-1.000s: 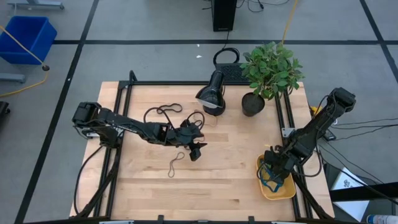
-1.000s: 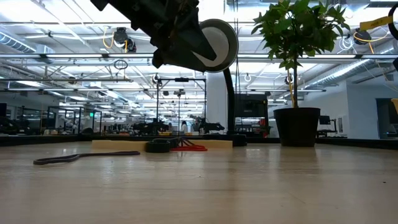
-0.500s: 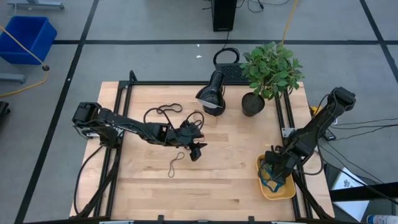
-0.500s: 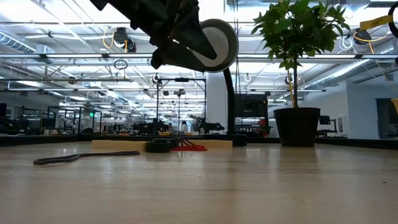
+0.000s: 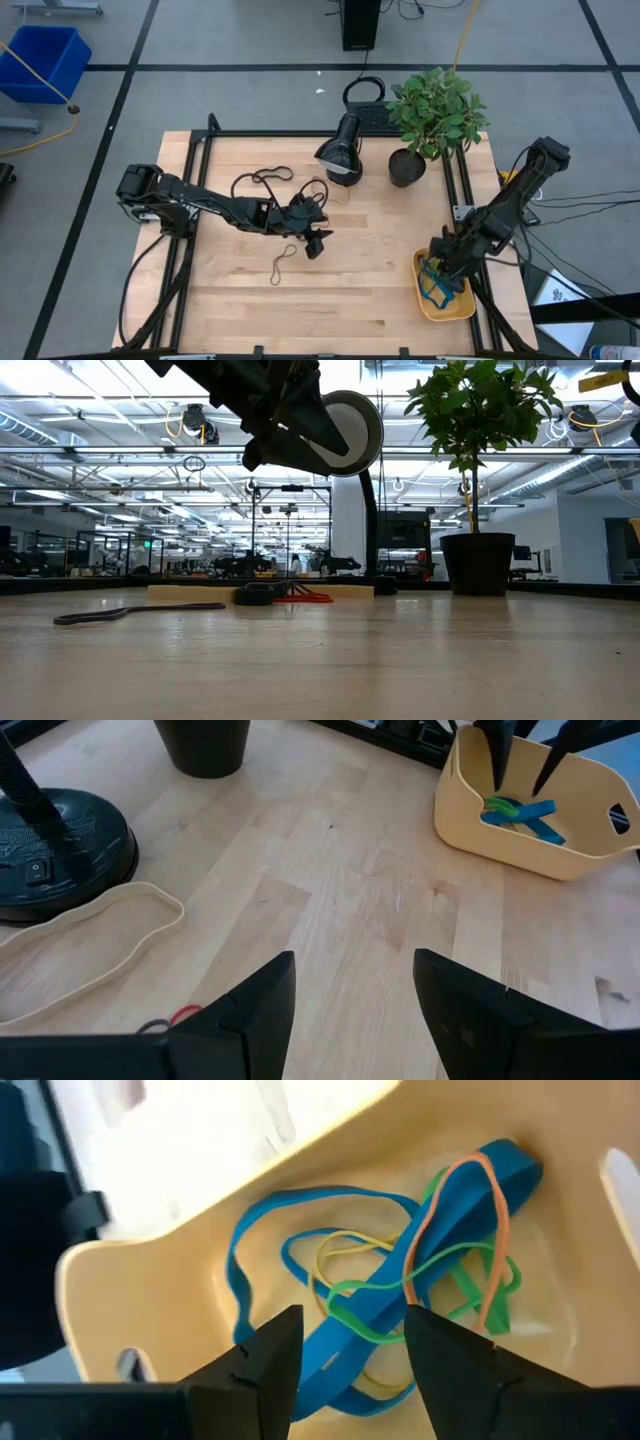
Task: Pick and place rubber bands into bin
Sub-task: Put the violet rubber band into the yellow bin
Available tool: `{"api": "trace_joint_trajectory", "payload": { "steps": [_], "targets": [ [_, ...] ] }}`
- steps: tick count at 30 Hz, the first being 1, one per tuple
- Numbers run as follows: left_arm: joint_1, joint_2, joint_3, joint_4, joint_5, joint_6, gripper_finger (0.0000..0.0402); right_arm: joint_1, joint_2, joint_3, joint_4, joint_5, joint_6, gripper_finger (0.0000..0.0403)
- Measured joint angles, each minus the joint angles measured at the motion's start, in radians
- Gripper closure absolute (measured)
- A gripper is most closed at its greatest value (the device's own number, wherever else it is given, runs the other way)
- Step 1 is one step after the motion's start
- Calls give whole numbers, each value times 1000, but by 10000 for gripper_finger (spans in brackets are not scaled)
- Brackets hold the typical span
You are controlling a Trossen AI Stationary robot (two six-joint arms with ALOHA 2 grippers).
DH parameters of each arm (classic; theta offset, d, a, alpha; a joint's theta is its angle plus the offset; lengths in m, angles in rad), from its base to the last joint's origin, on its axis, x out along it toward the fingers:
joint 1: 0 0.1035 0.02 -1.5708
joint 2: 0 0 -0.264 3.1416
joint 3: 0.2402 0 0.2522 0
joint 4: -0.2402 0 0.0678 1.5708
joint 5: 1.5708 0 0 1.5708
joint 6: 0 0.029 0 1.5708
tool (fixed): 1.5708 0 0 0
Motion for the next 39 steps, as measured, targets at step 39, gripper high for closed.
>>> {"api": "trace_joint_trajectory", "payload": {
  "steps": [39],
  "targets": [
    [-113, 0, 1, -657, 108, -380, 190, -288, -21, 141, 474, 465, -863, 238]
  ]
}}
